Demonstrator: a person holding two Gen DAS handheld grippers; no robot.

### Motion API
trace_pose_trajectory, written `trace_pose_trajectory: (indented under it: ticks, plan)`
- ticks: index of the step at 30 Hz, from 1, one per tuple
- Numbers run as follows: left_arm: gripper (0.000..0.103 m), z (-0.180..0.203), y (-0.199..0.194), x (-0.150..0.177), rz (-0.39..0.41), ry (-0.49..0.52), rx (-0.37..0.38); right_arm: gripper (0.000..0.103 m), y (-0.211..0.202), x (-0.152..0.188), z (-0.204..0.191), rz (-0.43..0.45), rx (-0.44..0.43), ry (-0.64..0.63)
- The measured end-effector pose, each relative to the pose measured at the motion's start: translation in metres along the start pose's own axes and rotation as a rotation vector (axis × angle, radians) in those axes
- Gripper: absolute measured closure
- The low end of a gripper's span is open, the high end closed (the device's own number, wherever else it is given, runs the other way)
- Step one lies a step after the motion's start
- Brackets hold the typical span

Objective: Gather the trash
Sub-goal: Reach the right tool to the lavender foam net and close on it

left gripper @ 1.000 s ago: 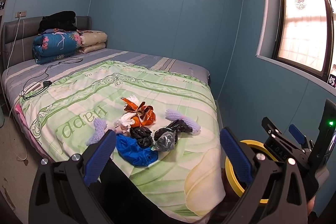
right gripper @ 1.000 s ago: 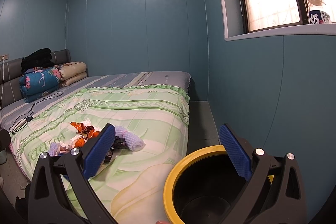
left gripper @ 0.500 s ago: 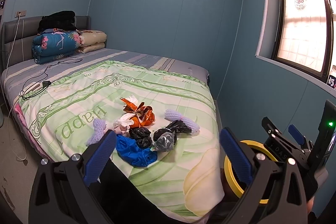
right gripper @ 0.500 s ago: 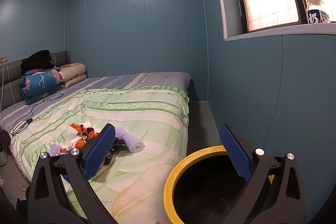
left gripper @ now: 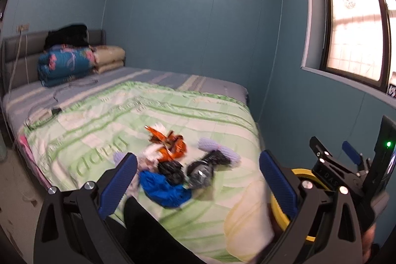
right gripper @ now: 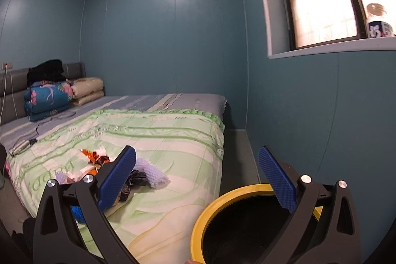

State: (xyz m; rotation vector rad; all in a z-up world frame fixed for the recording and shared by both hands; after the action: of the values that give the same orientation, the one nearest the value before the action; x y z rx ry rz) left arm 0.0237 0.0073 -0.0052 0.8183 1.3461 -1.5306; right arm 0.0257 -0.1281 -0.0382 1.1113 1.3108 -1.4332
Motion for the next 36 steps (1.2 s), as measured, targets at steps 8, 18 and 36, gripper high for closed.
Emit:
trace_pose_trajectory:
  ticks: [8,18,36]
  plan:
    - [0.008,-0.034,0.029,-0.005,-0.06,-0.002,0.044,0.008,0.037,-0.007,-0.021,-0.002,-0.099,-0.107]
    - [0.008,-0.13,0.086,0.009,-0.204,0.01,-0.082,0.008,0.107,-0.018,-0.051,-0.15,-0.221,-0.165]
    - [0.008,-0.195,0.21,0.028,-0.506,-0.078,-0.141,0.008,0.277,0.022,-0.13,-0.589,-0.403,-0.401]
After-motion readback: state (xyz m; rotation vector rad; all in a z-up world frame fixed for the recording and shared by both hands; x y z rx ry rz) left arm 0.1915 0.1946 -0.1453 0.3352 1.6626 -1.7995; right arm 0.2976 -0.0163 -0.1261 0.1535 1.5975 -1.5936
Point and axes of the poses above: each gripper's, at about its wrist camera, not at the fingertips, and y roughly the way its jaws point, z to its right, x to its underside, the point moved 1 cm from there along y, roughly the way its jaws point, and after that the axes turned 4 degrees about -y, right-handed, at the moved point
